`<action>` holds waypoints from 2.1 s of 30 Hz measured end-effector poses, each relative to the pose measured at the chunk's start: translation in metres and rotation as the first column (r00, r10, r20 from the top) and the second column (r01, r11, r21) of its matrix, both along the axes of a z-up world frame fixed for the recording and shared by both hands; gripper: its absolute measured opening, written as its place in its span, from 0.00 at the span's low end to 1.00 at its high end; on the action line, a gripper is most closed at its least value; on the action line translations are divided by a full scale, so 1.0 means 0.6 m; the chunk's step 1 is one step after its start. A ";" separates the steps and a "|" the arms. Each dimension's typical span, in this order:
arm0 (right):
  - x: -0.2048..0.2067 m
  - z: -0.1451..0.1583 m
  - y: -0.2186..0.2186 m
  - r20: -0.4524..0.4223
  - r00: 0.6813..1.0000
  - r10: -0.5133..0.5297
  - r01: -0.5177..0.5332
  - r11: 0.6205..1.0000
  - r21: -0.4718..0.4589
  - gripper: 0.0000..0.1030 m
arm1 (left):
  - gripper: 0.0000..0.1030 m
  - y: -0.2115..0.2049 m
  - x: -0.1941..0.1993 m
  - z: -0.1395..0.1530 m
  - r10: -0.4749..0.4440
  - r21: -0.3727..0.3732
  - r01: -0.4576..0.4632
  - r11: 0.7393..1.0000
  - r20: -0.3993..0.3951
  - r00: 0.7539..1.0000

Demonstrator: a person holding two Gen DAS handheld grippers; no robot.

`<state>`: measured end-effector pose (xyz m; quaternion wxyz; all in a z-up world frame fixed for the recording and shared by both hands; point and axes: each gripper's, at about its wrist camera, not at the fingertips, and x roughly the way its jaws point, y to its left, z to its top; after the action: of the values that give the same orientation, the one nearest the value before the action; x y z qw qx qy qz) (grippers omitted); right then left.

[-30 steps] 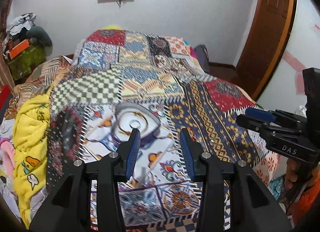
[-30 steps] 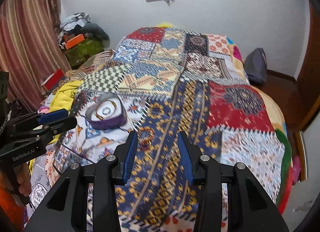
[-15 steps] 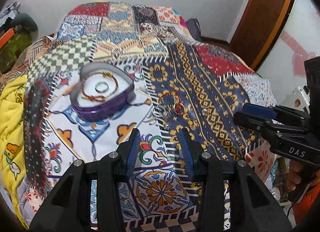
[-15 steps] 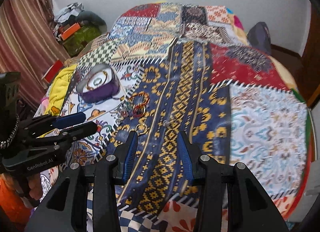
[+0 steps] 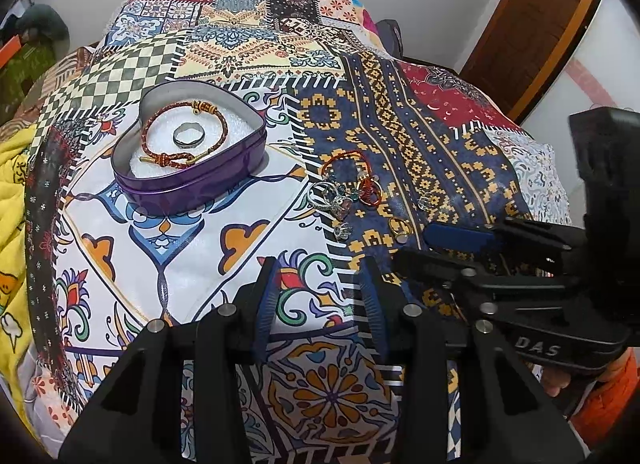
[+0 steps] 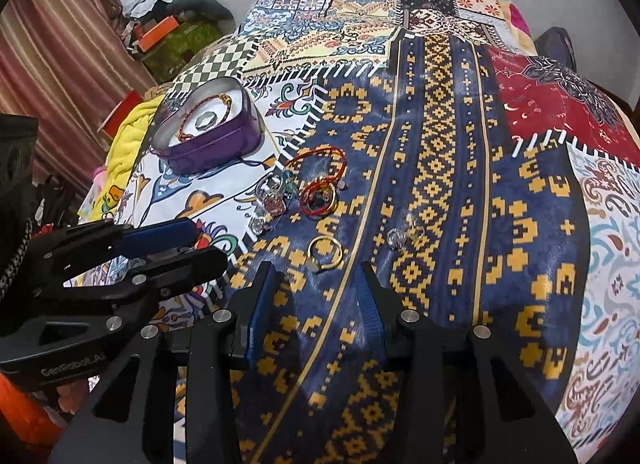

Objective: Organize jewelry

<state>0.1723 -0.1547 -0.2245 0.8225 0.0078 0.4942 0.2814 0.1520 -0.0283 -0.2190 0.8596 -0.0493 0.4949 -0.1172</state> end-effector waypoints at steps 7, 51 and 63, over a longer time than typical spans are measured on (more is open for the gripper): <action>0.007 -0.010 0.002 0.037 0.999 -0.016 0.017 1.000 -0.012 0.20 | 0.34 0.000 0.011 -0.008 -0.003 -0.001 0.003 1.000 -0.001 1.000; -0.003 0.093 -0.026 0.162 0.983 -0.087 0.079 0.995 0.056 0.16 | 0.06 -0.018 -0.005 0.079 -0.024 -0.024 0.027 0.999 0.143 0.989; 0.001 0.136 0.013 0.229 0.972 -0.054 0.036 0.996 0.082 0.16 | 0.06 0.021 -0.026 0.151 0.036 -0.028 -0.029 0.999 0.269 0.963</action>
<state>0.1731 -0.1470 -0.1427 0.8796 0.0181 0.3838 0.2805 0.1367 -0.0157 -0.1283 0.9200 -0.0514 0.3712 -0.1147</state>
